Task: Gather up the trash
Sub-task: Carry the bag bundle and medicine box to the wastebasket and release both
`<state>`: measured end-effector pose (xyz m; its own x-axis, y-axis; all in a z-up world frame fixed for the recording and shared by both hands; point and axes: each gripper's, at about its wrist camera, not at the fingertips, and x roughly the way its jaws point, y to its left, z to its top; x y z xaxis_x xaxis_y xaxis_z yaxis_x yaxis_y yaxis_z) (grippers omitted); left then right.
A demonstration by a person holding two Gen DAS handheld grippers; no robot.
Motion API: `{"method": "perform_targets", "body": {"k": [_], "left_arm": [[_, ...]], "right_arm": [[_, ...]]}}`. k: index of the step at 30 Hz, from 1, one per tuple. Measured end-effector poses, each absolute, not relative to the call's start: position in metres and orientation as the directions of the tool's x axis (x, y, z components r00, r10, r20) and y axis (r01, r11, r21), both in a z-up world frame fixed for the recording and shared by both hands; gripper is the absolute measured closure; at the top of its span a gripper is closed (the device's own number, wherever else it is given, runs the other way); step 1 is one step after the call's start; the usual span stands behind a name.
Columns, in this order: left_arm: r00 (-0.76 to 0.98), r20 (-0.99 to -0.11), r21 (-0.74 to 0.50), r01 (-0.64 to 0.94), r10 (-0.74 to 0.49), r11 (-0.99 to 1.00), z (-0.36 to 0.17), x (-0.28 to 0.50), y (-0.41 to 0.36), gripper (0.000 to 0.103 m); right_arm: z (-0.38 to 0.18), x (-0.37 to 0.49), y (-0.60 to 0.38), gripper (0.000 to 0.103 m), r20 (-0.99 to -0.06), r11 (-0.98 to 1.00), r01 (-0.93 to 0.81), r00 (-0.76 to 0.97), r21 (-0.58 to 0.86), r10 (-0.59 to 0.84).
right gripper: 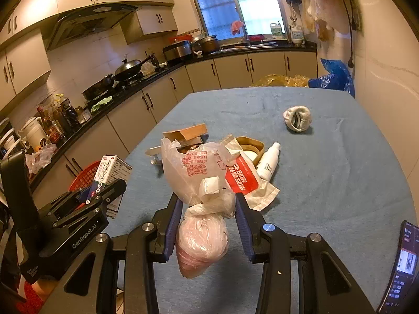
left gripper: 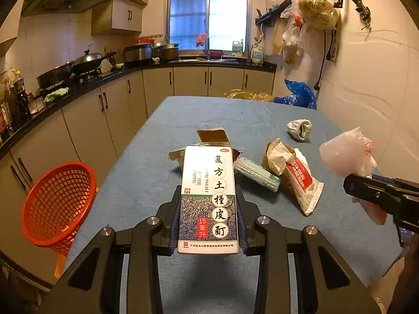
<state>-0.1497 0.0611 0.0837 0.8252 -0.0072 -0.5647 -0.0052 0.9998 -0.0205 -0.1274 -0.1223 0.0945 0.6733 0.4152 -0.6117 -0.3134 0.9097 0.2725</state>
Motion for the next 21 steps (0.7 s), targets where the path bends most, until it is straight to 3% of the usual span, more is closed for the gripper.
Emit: {"method": "perform_targets", "body": {"k": [21], "left_arm": [[0.867,-0.498,-0.051,-0.037,0.007,0.998,0.107,-0.181,0.086,0.070]], "right_arm": [[0.126,-0.161,-0.093,0.059,-0.589,0.913,-0.355,0.701,0.200,0.401]]}}
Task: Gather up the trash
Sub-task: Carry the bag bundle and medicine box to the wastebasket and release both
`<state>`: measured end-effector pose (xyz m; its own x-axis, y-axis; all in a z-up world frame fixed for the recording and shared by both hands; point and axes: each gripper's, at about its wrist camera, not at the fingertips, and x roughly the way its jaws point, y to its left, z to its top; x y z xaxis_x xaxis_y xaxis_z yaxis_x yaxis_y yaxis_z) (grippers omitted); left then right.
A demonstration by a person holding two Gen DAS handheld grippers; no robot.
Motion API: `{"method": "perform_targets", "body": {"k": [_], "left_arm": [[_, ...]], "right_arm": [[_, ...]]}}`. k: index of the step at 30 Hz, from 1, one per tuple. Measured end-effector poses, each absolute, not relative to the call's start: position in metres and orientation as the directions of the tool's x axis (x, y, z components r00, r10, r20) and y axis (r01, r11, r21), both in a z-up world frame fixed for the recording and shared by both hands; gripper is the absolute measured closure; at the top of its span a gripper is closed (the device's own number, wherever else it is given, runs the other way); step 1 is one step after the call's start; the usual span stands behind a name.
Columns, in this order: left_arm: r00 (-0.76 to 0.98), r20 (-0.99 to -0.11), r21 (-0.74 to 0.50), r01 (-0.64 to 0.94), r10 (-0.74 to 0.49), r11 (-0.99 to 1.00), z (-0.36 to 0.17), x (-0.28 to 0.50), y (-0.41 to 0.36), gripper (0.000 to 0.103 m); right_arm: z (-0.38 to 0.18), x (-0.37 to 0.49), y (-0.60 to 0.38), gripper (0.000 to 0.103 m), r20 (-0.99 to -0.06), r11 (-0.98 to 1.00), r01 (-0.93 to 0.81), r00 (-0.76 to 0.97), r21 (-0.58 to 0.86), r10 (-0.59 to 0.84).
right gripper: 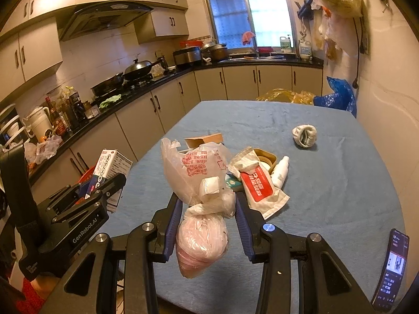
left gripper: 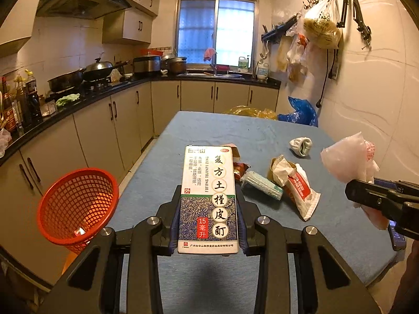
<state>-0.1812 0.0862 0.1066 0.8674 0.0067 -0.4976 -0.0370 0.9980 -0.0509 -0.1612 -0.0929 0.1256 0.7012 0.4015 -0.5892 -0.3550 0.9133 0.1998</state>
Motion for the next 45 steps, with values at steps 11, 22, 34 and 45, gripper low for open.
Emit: {"method": "perform_targets", "body": {"k": [11,22,34,45], "left_arm": [[0.873,-0.486,-0.076,-0.070,0.024,0.995,0.110,-0.189,0.106,0.070],[0.872,-0.487,-0.102,-0.123,0.058,0.987,0.108,-0.192,0.130,0.070],[0.859,-0.496,-0.126,-0.218,0.129,0.968,0.104,-0.197,0.175,0.070],[0.836,-0.514,-0.154,-0.311,0.193,0.938,0.098,-0.197,0.227,0.070]], "right_arm": [[0.128,-0.165,-0.071,0.059,-0.603,0.906,-0.385,0.685,0.178,0.410],[0.124,-0.156,-0.045,0.059,-0.624,0.888,-0.428,0.651,0.168,0.432],[0.121,-0.137,0.008,0.059,-0.651,0.841,-0.511,0.580,0.176,0.489],[0.112,-0.118,0.059,0.059,-0.687,0.798,-0.574,0.507,0.181,0.521]]}}
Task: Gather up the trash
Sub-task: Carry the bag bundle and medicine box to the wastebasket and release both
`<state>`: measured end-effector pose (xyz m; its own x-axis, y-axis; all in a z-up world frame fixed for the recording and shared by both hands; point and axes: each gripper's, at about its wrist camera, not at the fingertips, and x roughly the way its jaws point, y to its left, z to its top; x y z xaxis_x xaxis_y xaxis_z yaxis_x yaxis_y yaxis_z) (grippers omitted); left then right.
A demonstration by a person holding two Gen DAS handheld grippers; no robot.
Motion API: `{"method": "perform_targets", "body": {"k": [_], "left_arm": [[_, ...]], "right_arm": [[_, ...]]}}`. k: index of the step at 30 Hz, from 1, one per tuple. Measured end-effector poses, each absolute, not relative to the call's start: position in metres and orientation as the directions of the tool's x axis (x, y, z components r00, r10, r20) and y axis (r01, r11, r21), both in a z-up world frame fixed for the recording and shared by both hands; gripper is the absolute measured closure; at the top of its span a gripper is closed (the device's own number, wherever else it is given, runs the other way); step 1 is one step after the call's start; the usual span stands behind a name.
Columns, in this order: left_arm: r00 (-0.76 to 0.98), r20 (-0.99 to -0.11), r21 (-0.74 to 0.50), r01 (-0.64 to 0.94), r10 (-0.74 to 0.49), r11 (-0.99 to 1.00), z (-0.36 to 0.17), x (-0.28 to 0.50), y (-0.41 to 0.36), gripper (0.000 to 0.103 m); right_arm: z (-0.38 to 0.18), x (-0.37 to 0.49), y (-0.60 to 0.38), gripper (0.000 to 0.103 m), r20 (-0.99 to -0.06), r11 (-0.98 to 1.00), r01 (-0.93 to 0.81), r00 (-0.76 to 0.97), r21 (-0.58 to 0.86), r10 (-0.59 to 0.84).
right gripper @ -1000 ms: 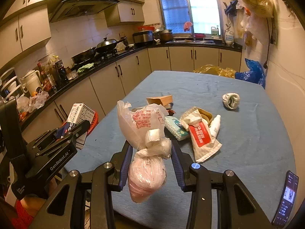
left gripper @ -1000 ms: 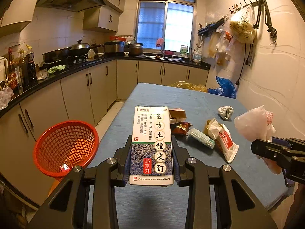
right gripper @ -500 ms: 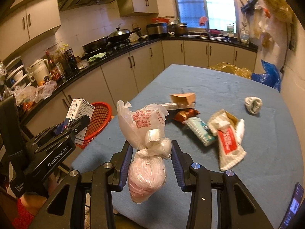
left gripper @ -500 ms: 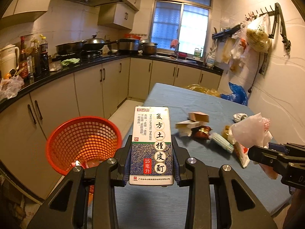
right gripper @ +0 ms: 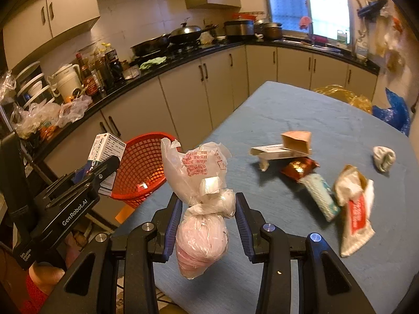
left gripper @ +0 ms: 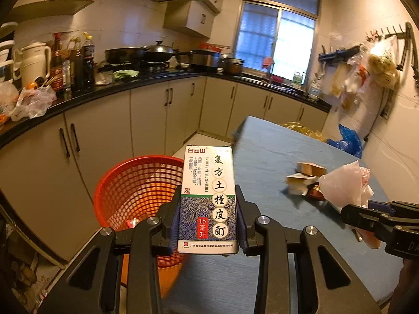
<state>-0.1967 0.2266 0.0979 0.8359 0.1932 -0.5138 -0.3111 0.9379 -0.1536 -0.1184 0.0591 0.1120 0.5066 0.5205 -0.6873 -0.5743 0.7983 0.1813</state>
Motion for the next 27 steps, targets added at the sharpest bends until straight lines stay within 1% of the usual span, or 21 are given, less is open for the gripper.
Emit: {"method": "perform_targets", "body": {"k": [14,27], "left_arm": [[0.779,-0.572,-0.168,-0.419,0.258,0.892,0.073,-0.182,0.285,0.070],[0.748,-0.609,-0.173,-0.448,0.262,0.877,0.060,-0.168,0.321,0.070]], "right_arm": [[0.097,-0.085,0.126,0.059,-0.733,0.736,-0.640,0.389,0.221,0.558],[0.084,-0.047,0.195,0.058,-0.746,0.678,-0.669,0.276,0.303,0.606]]}}
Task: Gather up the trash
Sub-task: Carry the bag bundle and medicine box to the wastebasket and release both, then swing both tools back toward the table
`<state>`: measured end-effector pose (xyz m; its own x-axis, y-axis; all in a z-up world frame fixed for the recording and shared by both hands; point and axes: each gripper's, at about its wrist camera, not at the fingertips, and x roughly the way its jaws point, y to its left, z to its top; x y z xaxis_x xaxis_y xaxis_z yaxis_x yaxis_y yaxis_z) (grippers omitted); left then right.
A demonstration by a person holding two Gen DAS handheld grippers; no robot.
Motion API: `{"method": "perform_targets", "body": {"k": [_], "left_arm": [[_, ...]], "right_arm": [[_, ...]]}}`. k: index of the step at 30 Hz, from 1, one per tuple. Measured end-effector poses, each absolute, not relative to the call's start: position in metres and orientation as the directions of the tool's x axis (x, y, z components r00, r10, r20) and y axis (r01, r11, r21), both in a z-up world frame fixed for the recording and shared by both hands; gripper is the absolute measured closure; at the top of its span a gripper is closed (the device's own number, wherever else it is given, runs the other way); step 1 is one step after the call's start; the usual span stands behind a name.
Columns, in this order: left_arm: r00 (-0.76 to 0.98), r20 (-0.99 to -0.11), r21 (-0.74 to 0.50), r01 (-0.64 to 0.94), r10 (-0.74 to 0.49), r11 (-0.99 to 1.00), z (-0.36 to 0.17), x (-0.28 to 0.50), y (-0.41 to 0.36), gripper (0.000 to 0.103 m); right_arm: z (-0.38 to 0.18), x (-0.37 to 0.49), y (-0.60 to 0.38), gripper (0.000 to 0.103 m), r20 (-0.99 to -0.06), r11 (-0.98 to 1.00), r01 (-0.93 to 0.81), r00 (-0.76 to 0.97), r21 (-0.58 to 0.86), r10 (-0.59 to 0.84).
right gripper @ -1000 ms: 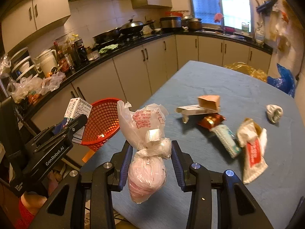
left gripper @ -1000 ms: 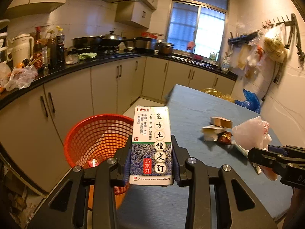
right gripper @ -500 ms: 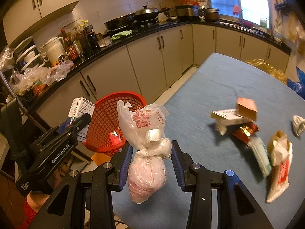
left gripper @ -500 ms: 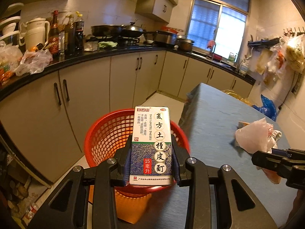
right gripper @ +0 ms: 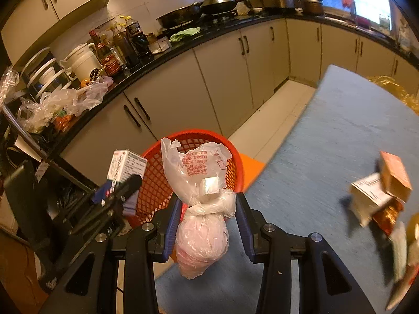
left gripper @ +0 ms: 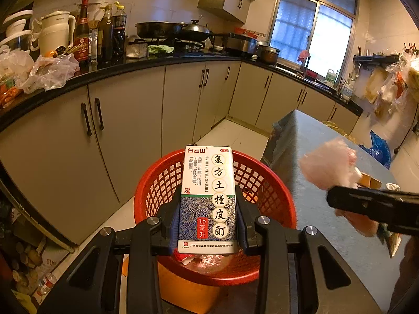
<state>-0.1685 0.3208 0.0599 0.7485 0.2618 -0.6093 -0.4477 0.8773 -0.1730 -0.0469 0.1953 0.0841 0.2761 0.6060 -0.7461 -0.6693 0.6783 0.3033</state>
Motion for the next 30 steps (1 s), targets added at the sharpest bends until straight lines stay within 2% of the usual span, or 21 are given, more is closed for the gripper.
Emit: {"method": "perform_targets", "body": {"k": [8,9,12,13,21,30], "left_arm": [[0.740,-0.627,-0.179,-0.441,0.243,0.880,0.050,-0.160,0.330,0.070],[0.739,-0.629,-0.179,-0.441,0.242,0.880,0.049,-0.160,0.329,0.068],[0.740,-0.624,-0.185,-0.450,0.249,0.874,0.048,-0.159,0.331,0.049],[0.742,-0.620,-0.185,-0.452,0.253,0.872,0.049,-0.160,0.332,0.047],[0.757,-0.610,-0.183,-0.423,0.236,0.887,0.058,-0.160,0.319,0.047],[0.783,-0.592,-0.140,-0.336,0.193,0.931,0.074,-0.150,0.265,0.043]], "right_arm": [[0.067,-0.024,0.226,0.057,-0.741,0.669,-0.651,0.238,0.358,0.628],[0.066,-0.022,0.228,0.054,-0.736,0.667,-0.648,0.236,0.366,0.634],[0.063,-0.017,0.230,0.043,-0.720,0.667,-0.630,0.236,0.398,0.652],[0.062,-0.016,0.229,0.043,-0.715,0.662,-0.628,0.230,0.409,0.660],[0.077,-0.027,0.198,0.043,-0.691,0.670,-0.635,0.282,0.385,0.665],[0.088,-0.039,0.132,0.043,-0.673,0.710,-0.587,0.346,0.387,0.653]]}}
